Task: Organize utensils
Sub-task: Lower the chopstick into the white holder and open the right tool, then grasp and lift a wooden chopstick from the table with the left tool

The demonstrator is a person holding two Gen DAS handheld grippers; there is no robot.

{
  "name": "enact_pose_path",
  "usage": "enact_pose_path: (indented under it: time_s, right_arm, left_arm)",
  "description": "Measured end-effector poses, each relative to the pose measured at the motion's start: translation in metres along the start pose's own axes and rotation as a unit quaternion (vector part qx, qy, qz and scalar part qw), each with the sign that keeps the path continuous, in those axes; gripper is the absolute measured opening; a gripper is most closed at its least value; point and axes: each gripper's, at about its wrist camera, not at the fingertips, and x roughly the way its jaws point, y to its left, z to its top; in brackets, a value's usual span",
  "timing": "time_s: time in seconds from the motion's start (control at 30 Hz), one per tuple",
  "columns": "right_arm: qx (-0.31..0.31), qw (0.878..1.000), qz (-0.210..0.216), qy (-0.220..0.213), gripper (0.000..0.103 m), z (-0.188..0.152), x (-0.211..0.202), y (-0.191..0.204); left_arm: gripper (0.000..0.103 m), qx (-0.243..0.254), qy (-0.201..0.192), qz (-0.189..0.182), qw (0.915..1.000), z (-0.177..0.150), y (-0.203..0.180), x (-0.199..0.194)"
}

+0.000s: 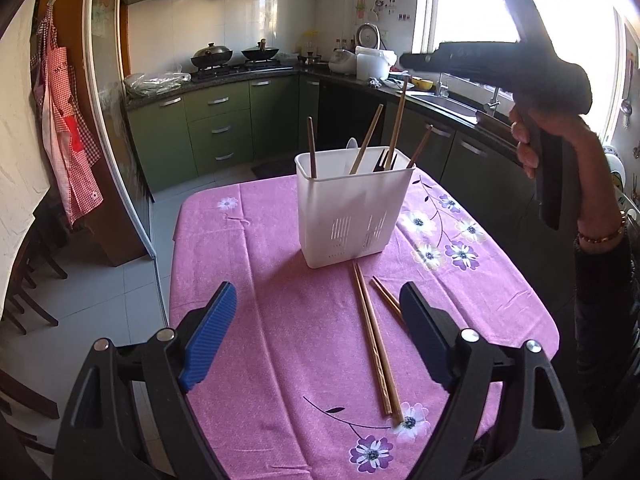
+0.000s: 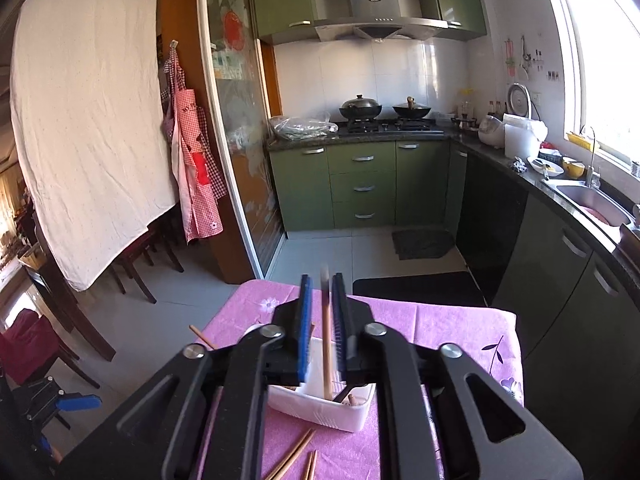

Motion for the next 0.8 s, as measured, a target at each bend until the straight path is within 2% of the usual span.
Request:
enact_pose_path:
  time_s: [0.2, 0.3, 0.47, 0.6, 0.73, 0.8]
  right_arm:
    - [-0.02, 0.998, 0.02, -0.049, 0.016, -0.01, -0.062, 0.009]
    - [-0.033, 0.998, 0.023, -0.052, 0.018, -0.032, -0.094, 0.011]
    - [-0.02, 1.0, 0.012, 0.002, 0.035, -0.097, -0.105, -0.003]
    - [-0.005, 0.997, -0.018, 0.076, 0.035, -0.159, -0.08, -0.018]
    - [0.02, 0.991, -0.018, 0.131, 0.035, -0.2, -0.051, -0.033]
    - [0.029, 0.989, -0.017, 0.147, 0.035, -0.218, -0.044, -0.041]
  left_arm:
    - [0.079, 0.002, 0.013, -0.011, 0.9999, 0.001, -0.009, 0.009]
    - [0.079, -0.003, 0.031, -0.024, 0.9992, -0.002, -0.013, 0.023]
    - [0.079, -0.01, 0.085, -0.046, 0.9953, -0.01, -0.023, 0.061]
    - [0.079, -0.011, 0.124, -0.051, 0.9909, -0.017, -0.031, 0.095]
    - [0.077, -0.021, 0.159, -0.056, 0.9855, -0.018, -0.033, 0.129]
    - [0.066, -0.025, 0.177, -0.057, 0.9822, -0.018, -0.033, 0.147]
